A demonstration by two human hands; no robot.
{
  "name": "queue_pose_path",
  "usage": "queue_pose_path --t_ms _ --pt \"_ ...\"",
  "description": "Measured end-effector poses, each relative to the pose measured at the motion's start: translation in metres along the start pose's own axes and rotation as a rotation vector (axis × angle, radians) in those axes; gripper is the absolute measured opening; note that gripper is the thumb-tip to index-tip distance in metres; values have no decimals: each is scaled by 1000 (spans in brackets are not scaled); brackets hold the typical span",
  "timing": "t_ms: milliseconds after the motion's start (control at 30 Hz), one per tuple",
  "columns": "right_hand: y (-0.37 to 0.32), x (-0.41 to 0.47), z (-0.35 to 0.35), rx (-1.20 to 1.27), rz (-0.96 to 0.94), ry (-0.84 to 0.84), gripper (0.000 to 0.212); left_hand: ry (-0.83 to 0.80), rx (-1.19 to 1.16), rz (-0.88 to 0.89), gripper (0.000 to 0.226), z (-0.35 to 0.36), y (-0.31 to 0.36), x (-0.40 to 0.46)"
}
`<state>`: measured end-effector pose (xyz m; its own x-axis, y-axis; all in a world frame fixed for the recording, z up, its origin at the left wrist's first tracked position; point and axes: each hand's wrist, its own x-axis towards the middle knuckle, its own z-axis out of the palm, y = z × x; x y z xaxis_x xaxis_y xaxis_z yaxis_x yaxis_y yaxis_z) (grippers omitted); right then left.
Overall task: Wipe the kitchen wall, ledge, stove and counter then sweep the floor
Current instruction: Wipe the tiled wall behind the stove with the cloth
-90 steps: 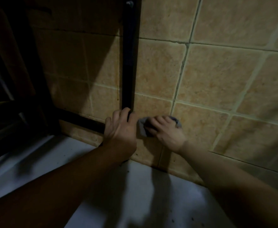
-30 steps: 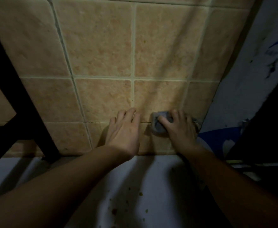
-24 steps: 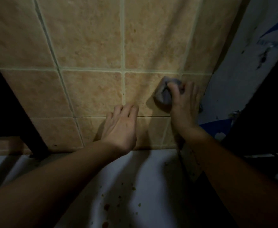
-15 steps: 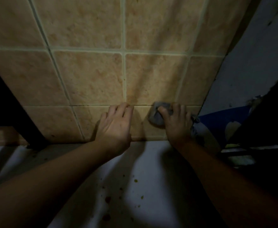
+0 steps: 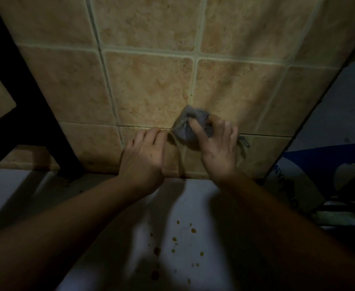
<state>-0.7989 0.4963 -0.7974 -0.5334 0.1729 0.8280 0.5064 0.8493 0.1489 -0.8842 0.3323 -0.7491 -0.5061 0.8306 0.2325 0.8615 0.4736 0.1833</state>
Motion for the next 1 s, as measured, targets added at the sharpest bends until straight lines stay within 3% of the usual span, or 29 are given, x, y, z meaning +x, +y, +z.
queue_pose_path --t_ms 100,200,300,400,467,633,767,900,1000 --pt "-1 -28 18 -74 -273 -139 63 -31 43 4 72 3 -9 -10" --pt "-5 -26 20 -75 -369 -246 75 -62 101 -36 78 4 -18 -20" --pt "-7 0 3 -7 -357 -196 69 -44 88 -102 75 -1 -25 -26" --pt "-23 46 -9 55 -210 -25 51 -27 39 -184 74 -5 -33 -28" --pt "-40 57 -4 45 -233 -48 52 -33 21 -245 76 -7 -39 -30" --pt "-71 11 25 108 -521 -214 51 -75 20 -325 78 -7 -54 -43" --pt "-78 21 22 -23 -511 -187 45 -66 10 -353 80 -6 -69 -53" --pt "-93 65 13 4 -321 -24 46 -52 12 -404 79 -7 -82 -58" --pt "-104 48 29 -10 -465 -96 49 -49 1 -451 78 -4 -86 -62"
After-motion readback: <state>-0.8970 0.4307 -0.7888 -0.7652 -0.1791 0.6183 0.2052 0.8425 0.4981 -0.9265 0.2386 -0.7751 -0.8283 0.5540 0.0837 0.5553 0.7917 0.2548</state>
